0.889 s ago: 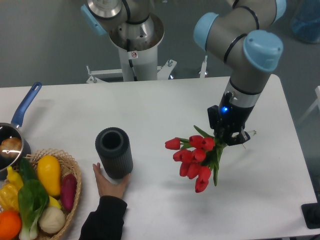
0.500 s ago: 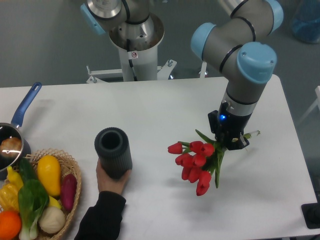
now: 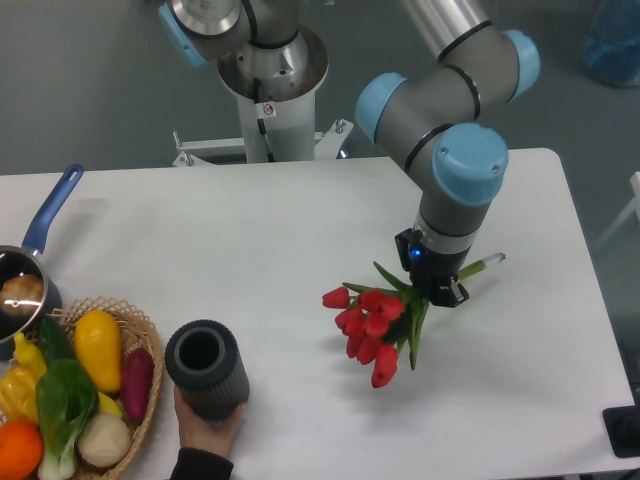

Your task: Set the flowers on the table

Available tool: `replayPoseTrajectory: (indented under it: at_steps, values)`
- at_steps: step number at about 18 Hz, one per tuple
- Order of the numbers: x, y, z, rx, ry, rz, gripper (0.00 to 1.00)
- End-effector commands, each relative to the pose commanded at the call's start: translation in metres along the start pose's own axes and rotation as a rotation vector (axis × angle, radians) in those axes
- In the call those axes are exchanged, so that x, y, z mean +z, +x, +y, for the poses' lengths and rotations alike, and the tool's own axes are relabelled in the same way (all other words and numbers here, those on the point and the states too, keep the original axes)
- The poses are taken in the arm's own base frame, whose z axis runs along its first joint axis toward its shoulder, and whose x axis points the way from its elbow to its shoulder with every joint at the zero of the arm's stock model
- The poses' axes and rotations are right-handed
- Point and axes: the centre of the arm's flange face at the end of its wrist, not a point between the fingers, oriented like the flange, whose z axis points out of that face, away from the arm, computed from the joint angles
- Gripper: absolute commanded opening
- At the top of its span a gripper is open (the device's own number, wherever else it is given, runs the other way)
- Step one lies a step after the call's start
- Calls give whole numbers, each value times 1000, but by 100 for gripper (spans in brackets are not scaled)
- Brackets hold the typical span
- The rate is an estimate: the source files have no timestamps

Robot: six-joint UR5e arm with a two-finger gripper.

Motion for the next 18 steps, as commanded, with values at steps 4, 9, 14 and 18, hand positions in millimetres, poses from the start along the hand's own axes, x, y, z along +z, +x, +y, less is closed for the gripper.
replayPoseTrajectory:
  at_steps: [4, 9, 14, 18]
  values:
    - [9, 3, -2, 11, -3, 9, 100]
    - [8, 1, 13, 26, -3, -17, 100]
    - [8, -12, 26, 54, -12, -89, 100]
    - [21, -29, 27, 52, -8, -97, 100]
